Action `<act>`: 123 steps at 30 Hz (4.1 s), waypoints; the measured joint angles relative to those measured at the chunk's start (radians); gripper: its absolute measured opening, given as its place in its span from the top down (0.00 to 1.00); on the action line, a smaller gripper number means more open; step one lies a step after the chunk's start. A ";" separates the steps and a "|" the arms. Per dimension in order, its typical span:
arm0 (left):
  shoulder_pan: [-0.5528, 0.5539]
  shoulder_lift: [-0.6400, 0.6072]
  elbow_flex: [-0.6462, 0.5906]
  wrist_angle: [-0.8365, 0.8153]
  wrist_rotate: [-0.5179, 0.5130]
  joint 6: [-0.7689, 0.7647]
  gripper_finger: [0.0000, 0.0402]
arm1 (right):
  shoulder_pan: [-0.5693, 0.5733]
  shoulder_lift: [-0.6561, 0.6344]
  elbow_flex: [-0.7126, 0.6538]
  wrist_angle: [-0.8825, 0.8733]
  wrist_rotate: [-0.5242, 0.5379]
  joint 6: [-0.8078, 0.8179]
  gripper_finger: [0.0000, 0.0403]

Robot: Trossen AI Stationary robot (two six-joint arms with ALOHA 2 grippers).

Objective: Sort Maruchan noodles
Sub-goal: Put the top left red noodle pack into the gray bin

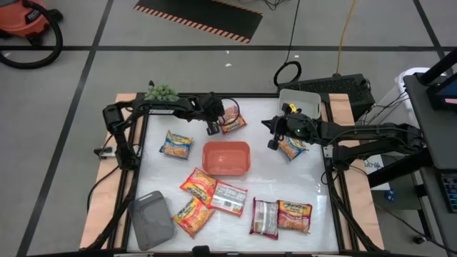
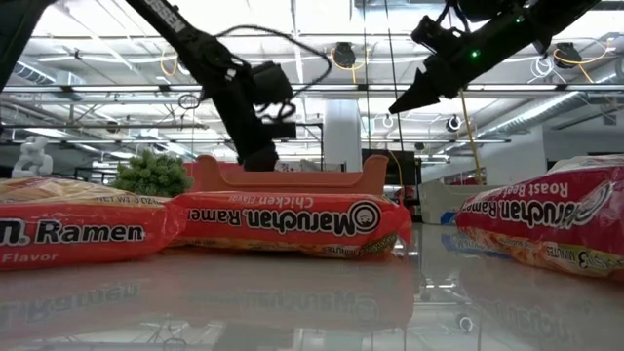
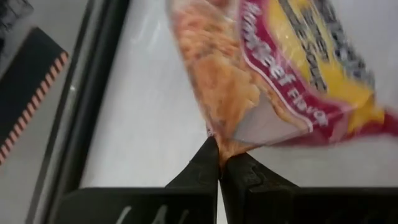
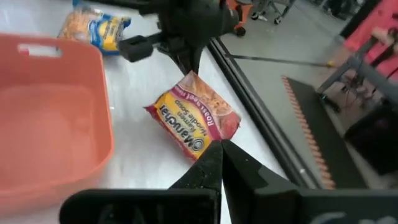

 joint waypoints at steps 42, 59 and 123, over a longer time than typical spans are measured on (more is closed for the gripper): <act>-0.326 -0.301 0.000 0.149 -0.295 0.040 1.00 | 0.093 0.205 -0.186 0.682 -0.185 0.440 0.31; -0.332 -0.301 0.001 0.199 -0.249 0.040 1.00 | 0.093 0.482 -0.187 1.152 -0.128 0.467 0.33; -0.407 -0.299 0.001 -0.143 -0.325 -0.371 0.51 | -0.061 -0.097 -0.167 0.462 0.002 0.208 0.65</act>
